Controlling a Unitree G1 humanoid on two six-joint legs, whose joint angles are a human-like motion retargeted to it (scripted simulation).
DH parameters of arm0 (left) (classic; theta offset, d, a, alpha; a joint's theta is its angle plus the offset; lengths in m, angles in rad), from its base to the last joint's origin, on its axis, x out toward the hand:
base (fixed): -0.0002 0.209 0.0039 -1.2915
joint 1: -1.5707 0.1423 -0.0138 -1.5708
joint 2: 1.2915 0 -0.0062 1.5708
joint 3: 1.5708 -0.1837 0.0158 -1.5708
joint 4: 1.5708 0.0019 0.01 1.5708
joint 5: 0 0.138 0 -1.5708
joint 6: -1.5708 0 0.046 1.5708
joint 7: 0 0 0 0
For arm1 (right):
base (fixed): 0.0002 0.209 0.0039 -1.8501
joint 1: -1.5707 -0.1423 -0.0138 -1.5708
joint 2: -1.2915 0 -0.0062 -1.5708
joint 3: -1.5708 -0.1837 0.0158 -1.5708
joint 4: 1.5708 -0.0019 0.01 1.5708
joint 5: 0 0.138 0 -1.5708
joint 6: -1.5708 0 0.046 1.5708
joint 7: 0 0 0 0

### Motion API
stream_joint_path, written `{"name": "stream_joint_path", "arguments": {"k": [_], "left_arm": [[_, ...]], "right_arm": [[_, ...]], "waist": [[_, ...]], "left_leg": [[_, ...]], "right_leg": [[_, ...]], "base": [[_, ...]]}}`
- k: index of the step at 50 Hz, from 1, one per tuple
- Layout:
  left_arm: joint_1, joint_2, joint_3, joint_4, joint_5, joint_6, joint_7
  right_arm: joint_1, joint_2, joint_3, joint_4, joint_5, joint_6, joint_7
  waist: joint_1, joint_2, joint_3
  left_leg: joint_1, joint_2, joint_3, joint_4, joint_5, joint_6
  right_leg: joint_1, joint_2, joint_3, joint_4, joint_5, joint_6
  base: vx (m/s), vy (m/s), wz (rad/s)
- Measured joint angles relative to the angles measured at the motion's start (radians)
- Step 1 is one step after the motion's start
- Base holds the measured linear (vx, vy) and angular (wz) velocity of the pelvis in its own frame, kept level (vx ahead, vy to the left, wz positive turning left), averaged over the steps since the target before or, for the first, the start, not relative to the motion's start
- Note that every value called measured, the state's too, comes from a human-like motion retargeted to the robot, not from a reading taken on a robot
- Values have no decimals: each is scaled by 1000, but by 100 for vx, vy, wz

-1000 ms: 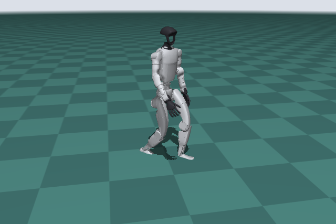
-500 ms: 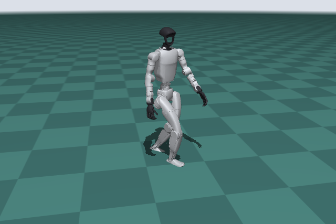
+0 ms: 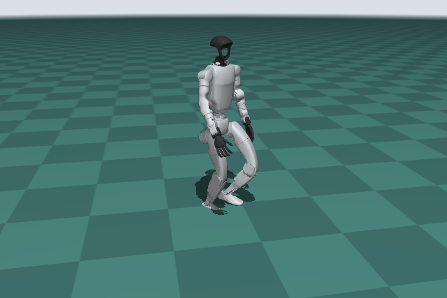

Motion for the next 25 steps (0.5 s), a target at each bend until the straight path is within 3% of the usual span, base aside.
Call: {"name": "stream_joint_path", "arguments": {"k": [5,8,13,15,20,23,25], "left_arm": [[47,17,44,30,-23,4,4],[48,29,55,35,-25,5,9],[16,39,58,33,-26,9,22],[-10,43,51,30,-30,11,23],[-121,54,1,19,-45,10,12],[-185,51,-25,-1,-37,6,19],[-214,43,-41,-17,-30,1,28]], "right_arm": [[-47,15,25,-42,1,-5,6],[-45,33,41,-48,-6,-6,16],[15,73,69,-6,-30,2,34],[52,90,78,29,-44,10,49],[131,113,84,116,-58,22,114],[168,110,76,136,-60,22,123],[194,108,69,140,-59,19,117]], "waist": [[-19,-70,-29],[-37,-109,-42],[-60,-167,-61],[-74,-198,-66],[-121,-296,-40],[-157,-298,-31],[-184,-303,-27]], "left_leg": [[-29,-191,25,-494,62,-58],[-4,-271,28,-667,106,-61],[9,-330,48,-577,138,-18],[31,-361,54,-538,120,10],[202,-482,55,-634,95,72],[270,-494,35,-656,63,81],[304,-501,29,-638,33,77]], "right_leg": [[46,-86,53,-5,-64,33],[58,-127,80,50,-122,38],[76,-188,103,223,-171,61],[80,-223,103,317,-127,96],[8,-366,112,656,211,216],[-95,-420,100,806,254,187],[-160,-468,87,860,201,147]], "base": [[53,6,-19],[51,7,-3],[51,5,-9],[50,5,0],[46,5,8],[46,4,6],[47,2,3]]}}
